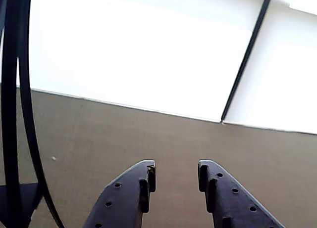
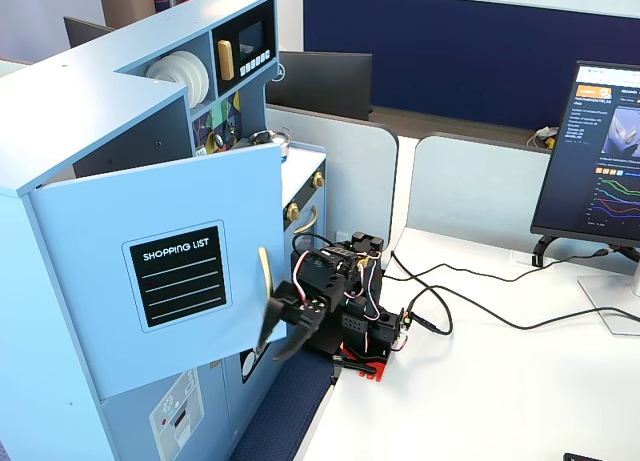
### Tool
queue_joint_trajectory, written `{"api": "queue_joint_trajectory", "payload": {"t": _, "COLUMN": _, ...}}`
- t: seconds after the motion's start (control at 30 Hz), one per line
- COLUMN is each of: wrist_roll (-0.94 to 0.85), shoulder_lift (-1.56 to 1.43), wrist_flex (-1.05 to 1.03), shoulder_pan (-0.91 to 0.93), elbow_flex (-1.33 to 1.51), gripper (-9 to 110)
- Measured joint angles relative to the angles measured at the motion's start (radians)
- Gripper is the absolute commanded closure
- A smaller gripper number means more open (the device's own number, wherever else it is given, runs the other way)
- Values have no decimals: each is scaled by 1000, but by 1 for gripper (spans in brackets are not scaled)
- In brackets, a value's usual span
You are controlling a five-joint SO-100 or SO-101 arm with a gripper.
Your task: Close the left cabinet door
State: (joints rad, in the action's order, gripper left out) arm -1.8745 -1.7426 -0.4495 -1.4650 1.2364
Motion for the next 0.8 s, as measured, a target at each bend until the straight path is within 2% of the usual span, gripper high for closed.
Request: {"api": "queue_joint_trajectory", "payload": {"t": 0.8, "wrist_roll": -9, "shoulder_lift": -100, "wrist_flex": -77, "shoulder_pan": 403, "elbow_flex": 0, "gripper": 102}}
